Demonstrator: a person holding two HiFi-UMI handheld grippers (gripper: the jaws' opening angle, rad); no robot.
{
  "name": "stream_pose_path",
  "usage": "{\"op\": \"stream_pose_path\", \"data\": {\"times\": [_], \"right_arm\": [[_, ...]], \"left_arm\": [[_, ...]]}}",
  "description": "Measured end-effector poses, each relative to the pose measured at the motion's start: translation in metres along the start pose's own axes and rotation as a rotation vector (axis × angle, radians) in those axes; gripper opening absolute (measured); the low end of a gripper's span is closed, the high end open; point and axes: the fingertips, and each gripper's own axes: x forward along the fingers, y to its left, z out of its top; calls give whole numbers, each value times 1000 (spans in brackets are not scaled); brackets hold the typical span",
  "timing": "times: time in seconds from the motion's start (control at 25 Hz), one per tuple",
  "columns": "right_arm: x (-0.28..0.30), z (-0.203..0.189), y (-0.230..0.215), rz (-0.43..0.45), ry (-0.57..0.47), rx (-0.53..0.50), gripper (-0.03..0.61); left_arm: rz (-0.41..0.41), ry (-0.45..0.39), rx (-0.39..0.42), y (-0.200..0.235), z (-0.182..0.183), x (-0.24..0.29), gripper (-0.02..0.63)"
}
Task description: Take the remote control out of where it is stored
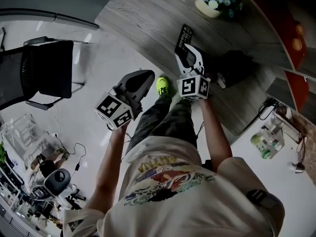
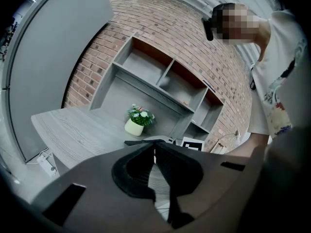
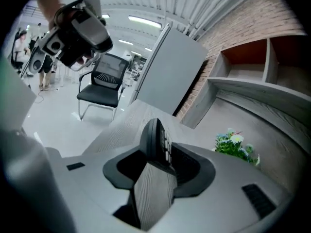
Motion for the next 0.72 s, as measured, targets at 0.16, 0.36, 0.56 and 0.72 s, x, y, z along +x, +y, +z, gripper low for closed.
{"op": "stream_pose_path", "data": {"times": [0.16, 0.36, 0.56, 0.72], "right_arm": [[17, -11, 7, 32, 19, -47, 175], [30, -22, 17, 98, 2, 115, 222], [36, -29, 27, 185, -10, 309, 235], [38, -38, 26, 223, -2, 437, 235]], "left_arm": [[17, 4, -9, 11, -2, 1, 6], [31, 8, -27, 22, -8, 0, 6], [33, 3, -34, 25, -8, -3, 6], [36, 2, -22, 25, -5, -3, 6]]}}
